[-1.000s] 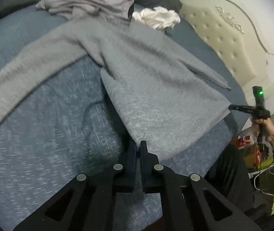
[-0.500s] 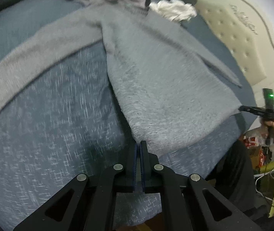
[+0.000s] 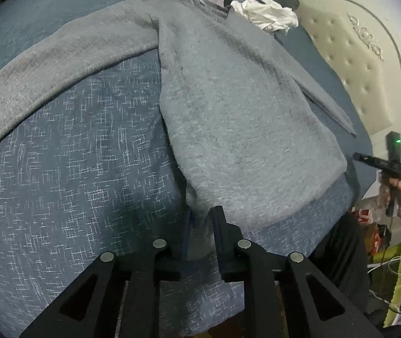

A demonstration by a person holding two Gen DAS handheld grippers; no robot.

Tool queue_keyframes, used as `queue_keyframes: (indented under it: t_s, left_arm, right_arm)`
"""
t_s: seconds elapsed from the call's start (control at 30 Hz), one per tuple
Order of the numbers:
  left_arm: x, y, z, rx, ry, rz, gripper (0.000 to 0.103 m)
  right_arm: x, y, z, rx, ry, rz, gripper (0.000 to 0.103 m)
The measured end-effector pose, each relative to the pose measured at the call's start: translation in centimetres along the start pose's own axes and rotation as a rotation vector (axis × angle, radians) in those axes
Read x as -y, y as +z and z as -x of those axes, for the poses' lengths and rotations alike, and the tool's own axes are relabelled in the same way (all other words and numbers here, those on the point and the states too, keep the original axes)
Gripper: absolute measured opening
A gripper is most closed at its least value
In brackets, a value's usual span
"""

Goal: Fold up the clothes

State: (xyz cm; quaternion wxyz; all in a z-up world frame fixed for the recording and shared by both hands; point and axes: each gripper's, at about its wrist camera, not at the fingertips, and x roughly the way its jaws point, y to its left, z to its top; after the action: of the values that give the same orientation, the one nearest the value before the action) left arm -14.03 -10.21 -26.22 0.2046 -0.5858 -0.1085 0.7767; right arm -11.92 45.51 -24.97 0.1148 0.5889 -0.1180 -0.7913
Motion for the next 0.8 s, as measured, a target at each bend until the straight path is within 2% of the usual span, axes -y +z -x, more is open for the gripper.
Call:
queue_keyframes:
  t_s: [0.03, 0.1, 0.37, 0.4, 0.43, 0.47, 0.5, 0.6, 0.8]
  left_arm:
    - [0.0, -0.1, 0.1, 0.001, -0.004, 0.002, 0.029]
    - [0.1, -0.3, -0.4, -0.013, 0.006, -0.011, 0.031]
    - [0.8, -0.4, -3.1, -0.061, 0.04, -0.068, 0.031]
    - [0.8, -0.4, -3.3, -0.064, 0.043, -0.075, 0.027]
    - [0.9, -0.4, -3.4, -0.067, 0.044, -0.08, 0.018]
    - [1.0, -0.5, -3.3, -0.063, 0.048, -0.084, 0.013]
    - [1.0, -0.5, -3.2, -0.059, 0.053, -0.089, 0.009]
    - [1.3, -0.4, -1.7, -0.017, 0.041, -0.095, 0.006]
    - [2.0, -0.5, 2.5, 0.034, 0.029, -0.115, 0.005]
  right_arm:
    - [-0.3, 0.1, -0.6, -0.013, -0.002, 0.009, 0.03]
    - [-1.1, 0.2, -1.9, -0.037, -0.014, 0.036, 0.03]
    - [-3.2, -0.1, -4.9, -0.096, -0.032, 0.116, 0.03]
    - [-3.4, -0.2, -5.2, -0.105, -0.043, 0.133, 0.03]
    - [-3.6, -0.3, -5.4, -0.111, -0.048, 0.146, 0.03]
    - [-3.6, -0.4, -5.5, -0.111, -0.043, 0.153, 0.024]
    - [-3.7, -0.5, -5.6, -0.11, -0.039, 0.156, 0.013]
    - [-3.7, -0.8, -5.4, -0.101, -0.034, 0.165, 0.004]
    - [-4.9, -0.3, -1.8, -0.037, 0.017, 0.195, 0.003]
